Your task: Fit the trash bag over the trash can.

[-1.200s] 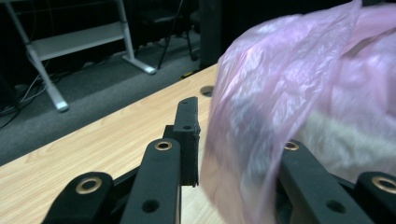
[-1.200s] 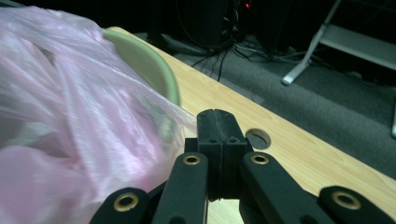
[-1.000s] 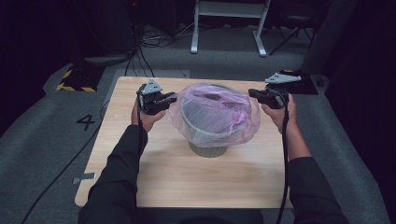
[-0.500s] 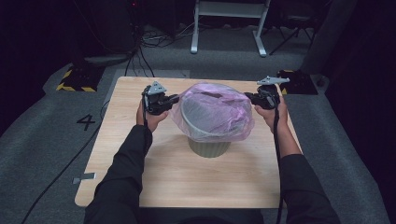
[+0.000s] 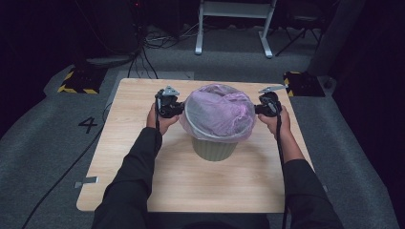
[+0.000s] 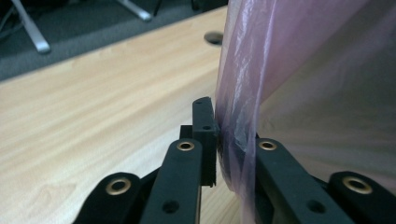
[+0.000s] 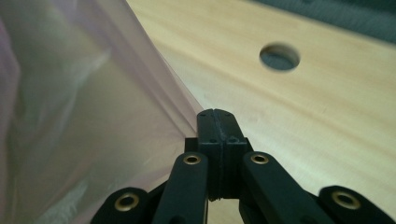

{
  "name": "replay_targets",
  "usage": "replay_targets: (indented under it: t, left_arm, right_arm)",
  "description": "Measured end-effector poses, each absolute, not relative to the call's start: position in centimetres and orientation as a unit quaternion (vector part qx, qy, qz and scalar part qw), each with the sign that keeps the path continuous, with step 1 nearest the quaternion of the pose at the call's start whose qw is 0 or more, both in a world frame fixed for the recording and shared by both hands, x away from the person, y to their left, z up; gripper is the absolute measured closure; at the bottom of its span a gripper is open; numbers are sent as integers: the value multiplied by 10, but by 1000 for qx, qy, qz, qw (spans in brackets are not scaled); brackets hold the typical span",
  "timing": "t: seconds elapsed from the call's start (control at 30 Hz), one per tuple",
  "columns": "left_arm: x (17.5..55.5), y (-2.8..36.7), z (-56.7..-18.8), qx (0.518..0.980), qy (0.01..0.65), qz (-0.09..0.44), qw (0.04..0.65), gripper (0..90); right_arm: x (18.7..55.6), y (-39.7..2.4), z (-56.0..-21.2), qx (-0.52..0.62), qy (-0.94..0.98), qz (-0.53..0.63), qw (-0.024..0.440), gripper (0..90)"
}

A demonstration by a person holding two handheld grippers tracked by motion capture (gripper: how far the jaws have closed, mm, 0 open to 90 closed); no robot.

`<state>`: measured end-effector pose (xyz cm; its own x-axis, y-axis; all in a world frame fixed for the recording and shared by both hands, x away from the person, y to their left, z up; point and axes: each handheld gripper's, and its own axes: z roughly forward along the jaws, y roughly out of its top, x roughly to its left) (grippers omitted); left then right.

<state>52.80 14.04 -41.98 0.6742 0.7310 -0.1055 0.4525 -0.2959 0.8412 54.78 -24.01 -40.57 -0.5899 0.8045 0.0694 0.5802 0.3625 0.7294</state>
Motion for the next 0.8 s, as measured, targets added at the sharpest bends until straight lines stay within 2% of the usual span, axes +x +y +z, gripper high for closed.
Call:
replay_targets:
  t: [0.07,0.1,0.17,0.2,0.23,0.27,0.3,0.33,0.4,0.43,0.5,0.6,0.8]
  left_arm:
    - [526,143,-423,786,377,148,467,824]
    - [524,145,-423,785,375,152,468,778]
    - [521,146,-422,784,376,160,467,627]
    - [514,154,-420,779,375,173,473,553]
    - [509,159,-418,771,375,176,483,525]
    - [504,164,-417,767,374,188,486,471]
    - [504,164,-417,767,374,188,486,415]
    - [495,174,-415,762,372,202,489,337]
    - [491,180,-413,759,370,203,496,323]
    - [482,191,-411,749,366,206,513,272]
    - [478,195,-410,747,363,201,519,252]
    - [471,208,-405,740,360,196,533,203]
    - [455,210,-393,735,336,217,548,187]
  right_arm:
    - [547,-243,-411,428,812,370,141,900]
    - [545,-244,-412,428,810,375,142,900]
    - [544,-247,-412,427,808,379,144,900]
    - [538,-252,-410,429,802,383,158,818]
    - [535,-255,-408,429,799,388,166,752]
    - [531,-258,-405,427,796,389,180,710]
    - [531,-258,-405,427,796,389,180,710]
    - [524,-265,-400,411,799,394,193,645]
    - [520,-268,-398,402,800,399,199,611]
    - [514,-275,-393,392,798,416,192,509]
    - [507,-281,-387,380,792,437,191,447]
    - [497,-284,-377,349,792,469,175,386]
    - [472,-280,-366,280,811,485,168,307]
